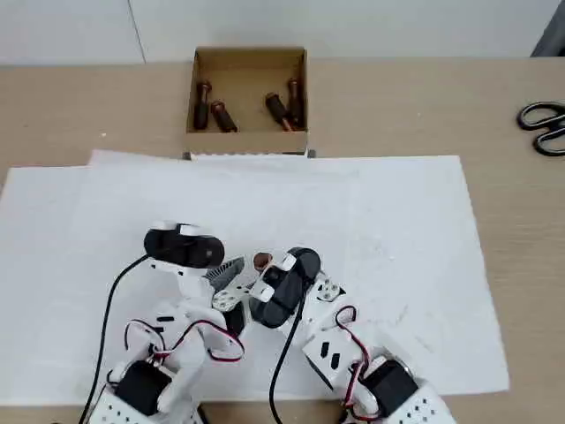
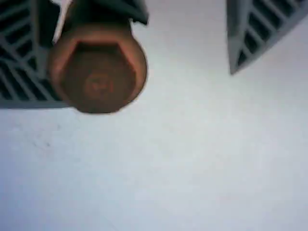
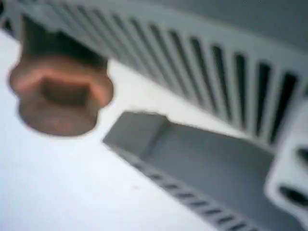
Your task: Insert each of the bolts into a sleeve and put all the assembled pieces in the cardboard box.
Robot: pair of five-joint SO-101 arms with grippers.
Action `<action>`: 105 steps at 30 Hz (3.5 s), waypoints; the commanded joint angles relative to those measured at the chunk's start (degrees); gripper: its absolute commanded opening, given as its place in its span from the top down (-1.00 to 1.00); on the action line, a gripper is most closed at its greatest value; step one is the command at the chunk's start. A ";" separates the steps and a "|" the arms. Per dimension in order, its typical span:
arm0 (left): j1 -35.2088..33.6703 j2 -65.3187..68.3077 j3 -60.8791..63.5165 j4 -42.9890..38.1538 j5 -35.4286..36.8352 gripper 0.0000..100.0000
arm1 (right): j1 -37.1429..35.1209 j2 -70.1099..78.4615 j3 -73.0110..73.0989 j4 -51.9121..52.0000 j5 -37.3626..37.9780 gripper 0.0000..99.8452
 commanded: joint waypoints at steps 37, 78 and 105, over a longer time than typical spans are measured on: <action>-21.01 0.97 -0.75 -3.25 -20.84 0.99 | 16.31 -1.19 0.26 -3.21 -3.16 0.99; -25.41 0.88 3.65 -3.78 -26.90 0.99 | 24.84 122.68 -114.90 -10.86 -13.19 0.99; -25.41 0.88 3.65 -3.78 -26.90 0.99 | 20.70 156.44 -144.00 -10.07 -4.22 0.61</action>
